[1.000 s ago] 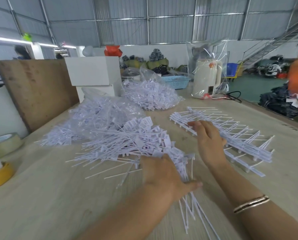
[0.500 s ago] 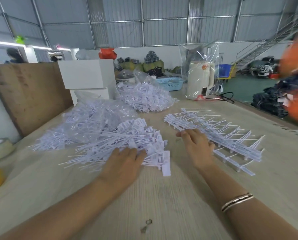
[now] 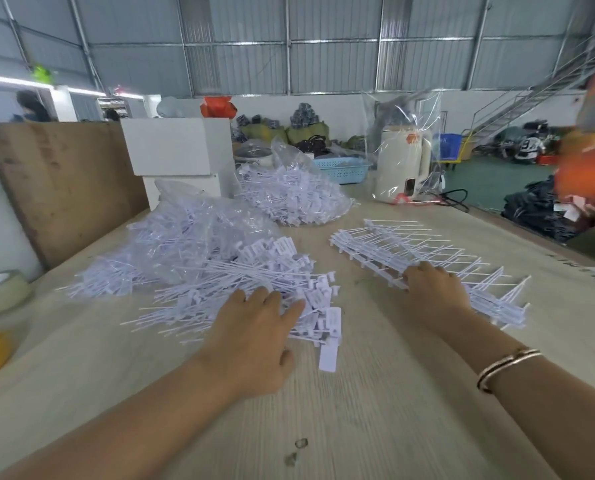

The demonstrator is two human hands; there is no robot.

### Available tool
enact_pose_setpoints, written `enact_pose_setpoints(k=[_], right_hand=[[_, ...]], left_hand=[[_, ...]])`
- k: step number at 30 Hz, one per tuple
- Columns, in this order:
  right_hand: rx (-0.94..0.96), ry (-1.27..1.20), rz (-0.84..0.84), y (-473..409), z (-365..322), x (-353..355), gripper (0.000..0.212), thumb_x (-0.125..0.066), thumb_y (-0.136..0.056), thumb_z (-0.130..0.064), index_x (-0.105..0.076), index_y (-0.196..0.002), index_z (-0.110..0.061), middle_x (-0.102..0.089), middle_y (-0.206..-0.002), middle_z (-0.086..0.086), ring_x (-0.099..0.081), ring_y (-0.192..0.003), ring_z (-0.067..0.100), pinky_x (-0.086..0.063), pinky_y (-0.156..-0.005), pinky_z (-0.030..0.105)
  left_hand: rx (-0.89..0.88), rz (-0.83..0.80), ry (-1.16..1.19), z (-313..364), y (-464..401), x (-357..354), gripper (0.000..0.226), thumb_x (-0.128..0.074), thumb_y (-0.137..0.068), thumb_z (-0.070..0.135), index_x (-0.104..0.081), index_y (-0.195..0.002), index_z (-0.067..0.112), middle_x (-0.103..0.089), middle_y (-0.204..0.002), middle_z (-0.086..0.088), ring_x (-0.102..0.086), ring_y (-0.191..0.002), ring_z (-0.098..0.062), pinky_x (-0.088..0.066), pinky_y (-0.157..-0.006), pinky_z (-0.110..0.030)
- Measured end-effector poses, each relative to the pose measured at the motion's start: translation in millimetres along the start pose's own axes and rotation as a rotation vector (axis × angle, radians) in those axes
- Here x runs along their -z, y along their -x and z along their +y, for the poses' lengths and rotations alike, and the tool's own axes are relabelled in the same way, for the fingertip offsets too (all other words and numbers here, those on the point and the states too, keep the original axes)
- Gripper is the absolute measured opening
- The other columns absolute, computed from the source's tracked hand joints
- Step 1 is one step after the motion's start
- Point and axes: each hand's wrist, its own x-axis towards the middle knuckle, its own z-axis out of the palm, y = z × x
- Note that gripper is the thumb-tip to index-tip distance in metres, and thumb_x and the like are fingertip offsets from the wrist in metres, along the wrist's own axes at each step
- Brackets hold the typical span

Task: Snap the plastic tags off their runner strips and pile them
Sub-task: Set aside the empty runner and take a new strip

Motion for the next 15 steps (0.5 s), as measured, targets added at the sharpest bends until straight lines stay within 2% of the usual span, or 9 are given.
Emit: enact_pose_setpoints(k=[3, 6, 8, 10, 12, 13, 14, 15], right_hand=[[-0.006, 0.093, -0.066, -1, 7, -1, 0.037, -0.037, -0.096, -0.034, -0.058, -0.119, -0.015, -0.057, -0.123, 0.007, -0.054, -0.115, 0.027, -0.039, -0.097, 0.036], [0.043, 0.094, -0.066, -2, 7, -4, 0.030, -0.036, -0.095, -0.025, -0.061, -0.110, -0.020, -0.062, -0.115, 0.005, -0.058, -0.107, 0.024, -0.038, -0.098, 0.036], [0.047, -0.021, -0.053, -3, 9, -3, 0.023, -0.039, -0.093, -0.027, -0.061, -0.096, -0.021, -0.065, -0.104, 0.003, -0.059, -0.093, 0.023, -0.039, -0.093, 0.034], [0.000, -0.206, -0.069, -3, 11, 3, 0.025, -0.044, -0.092, -0.037, -0.063, -0.093, -0.020, -0.065, -0.097, 0.002, -0.056, -0.085, 0.023, -0.042, -0.085, 0.032], [-0.028, -0.401, -0.102, -4, 12, 12, 0.025, -0.051, -0.091, -0.035, -0.066, -0.093, -0.015, -0.065, -0.097, 0.006, -0.058, -0.088, 0.024, -0.045, -0.081, 0.032], [-0.037, -0.505, -0.107, -4, 11, 17, 0.024, -0.054, -0.091, -0.032, -0.066, -0.093, -0.011, -0.066, -0.094, 0.007, -0.058, -0.086, 0.024, -0.045, -0.078, 0.032], [-0.046, -0.606, -0.109, -2, 11, 23, 0.024, -0.056, -0.090, -0.030, -0.067, -0.092, -0.009, -0.066, -0.088, 0.007, -0.058, -0.080, 0.021, -0.044, -0.073, 0.031], [-0.051, -0.689, -0.115, 2, 11, 29, 0.024, -0.057, -0.090, -0.030, -0.067, -0.092, -0.008, -0.063, -0.080, 0.004, -0.056, -0.072, 0.017, -0.043, -0.067, 0.030]], left_hand=[[-0.182, 0.097, 0.091, 7, 0, -4, 0.060, -0.046, -0.084, 0.048, -0.036, -0.140, 0.030, -0.054, -0.108, 0.000, -0.052, -0.097, -0.019, -0.043, -0.077, -0.035], [-0.266, 0.160, 0.033, 13, -8, -14, 0.054, -0.081, -0.061, 0.044, -0.068, -0.112, 0.033, -0.059, -0.069, 0.009, -0.058, -0.056, -0.009, -0.043, -0.049, -0.023], [-0.244, 0.134, -0.011, 16, -18, -20, 0.065, -0.092, -0.037, 0.032, -0.074, -0.099, 0.032, -0.056, -0.055, 0.009, -0.051, -0.039, -0.009, -0.035, -0.039, -0.017], [-0.176, 0.141, -0.022, 17, -28, -25, 0.070, -0.093, -0.028, 0.026, -0.075, -0.095, 0.032, -0.055, -0.050, 0.009, -0.047, -0.032, -0.011, -0.031, -0.036, -0.013], [-0.130, 0.127, 0.073, 19, -31, -23, 0.063, -0.090, -0.042, 0.034, -0.072, -0.102, 0.036, -0.058, -0.054, 0.008, -0.051, -0.036, -0.012, -0.033, -0.039, -0.014], [-0.102, 0.130, 0.141, 19, -30, -21, 0.054, -0.080, -0.061, 0.042, -0.066, -0.114, 0.041, -0.062, -0.064, 0.008, -0.058, -0.046, -0.012, -0.036, -0.044, -0.016], [-0.032, 0.149, 0.197, 19, -30, -20, 0.047, -0.060, -0.079, 0.045, -0.056, -0.126, 0.044, -0.065, -0.077, 0.009, -0.062, -0.061, -0.012, -0.038, -0.051, -0.019], [0.027, 0.160, 0.279, 18, -28, -20, 0.046, -0.041, -0.086, 0.044, -0.048, -0.132, 0.047, -0.066, -0.085, 0.011, -0.062, -0.071, -0.010, -0.039, -0.057, -0.021]])
